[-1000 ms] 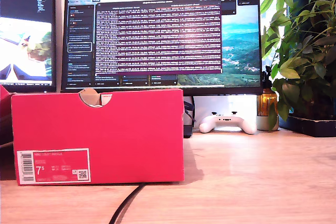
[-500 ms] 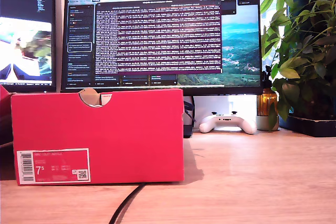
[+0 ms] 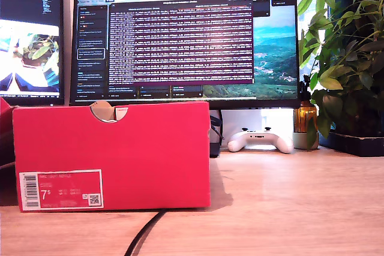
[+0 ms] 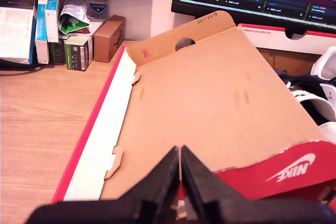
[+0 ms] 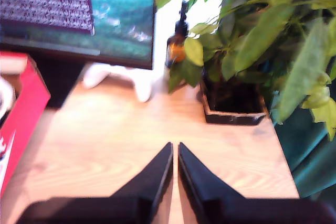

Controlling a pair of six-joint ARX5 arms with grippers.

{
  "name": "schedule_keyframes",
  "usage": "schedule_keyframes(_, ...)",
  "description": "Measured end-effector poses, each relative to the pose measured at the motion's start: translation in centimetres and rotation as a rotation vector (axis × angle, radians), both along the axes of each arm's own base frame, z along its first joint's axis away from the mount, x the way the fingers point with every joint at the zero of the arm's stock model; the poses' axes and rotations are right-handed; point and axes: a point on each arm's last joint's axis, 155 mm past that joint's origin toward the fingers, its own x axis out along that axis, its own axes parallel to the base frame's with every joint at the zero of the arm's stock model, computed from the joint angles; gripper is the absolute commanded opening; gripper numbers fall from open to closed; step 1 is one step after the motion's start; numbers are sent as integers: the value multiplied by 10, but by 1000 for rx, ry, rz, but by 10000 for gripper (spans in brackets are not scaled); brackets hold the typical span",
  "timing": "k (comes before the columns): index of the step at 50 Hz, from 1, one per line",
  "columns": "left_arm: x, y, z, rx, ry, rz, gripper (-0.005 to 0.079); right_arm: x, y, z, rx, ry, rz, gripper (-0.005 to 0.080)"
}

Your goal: Pack the blue shoes by picking the first shoe and placing it inside the red shoebox, left side, then picking and rotating the second shoe and placing it in the shoebox

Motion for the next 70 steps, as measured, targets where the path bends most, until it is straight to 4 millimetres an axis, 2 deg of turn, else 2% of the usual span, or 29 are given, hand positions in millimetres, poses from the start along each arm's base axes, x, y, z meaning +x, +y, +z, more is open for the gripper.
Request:
schedule_keyframes(14, 0, 0, 0, 0, 0, 0, -21, -3, -11, -52, 46, 39, -8, 0)
schedule_keyframes(16, 0, 0, 0, 0, 0, 0, -21, -4, -11, -55, 58, 37, -2, 0)
schedule_keyframes(20, 0, 0, 0, 0, 0, 0, -21, -3, -9, -44, 107, -50, 26, 0)
schedule_keyframes(22, 0, 0, 0, 0, 0, -1, -21, -4, -15, -42, 116, -104, 17, 0)
schedule_keyframes(28, 0, 0, 0, 0, 0, -1, -21, -20, -27, -72, 123, -112, -13, 0)
schedule_keyframes(32, 0, 0, 0, 0, 0, -1, -21, -22, -29, -81, 126, -117, -18, 0)
schedule_keyframes(39, 0, 0, 0, 0, -1, -1, -21, -23, -27, -80, 138, -163, -4, 0)
schedule_keyframes(50, 0, 0, 0, 0, 0, -1, -21, -31, -26, -63, 155, -239, -1, 0)
schedule_keyframes(55, 0, 0, 0, 0, 0, -1, -21, -31, -26, -67, 162, -235, -3, 0)
schedule_keyframes(63, 0, 0, 0, 0, 0, -1, -21, -33, -26, -84, 186, -213, -13, 0)
schedule_keyframes(70, 0, 0, 0, 0, 0, -1, -21, -38, -30, -79, 235, -245, -39, 0)
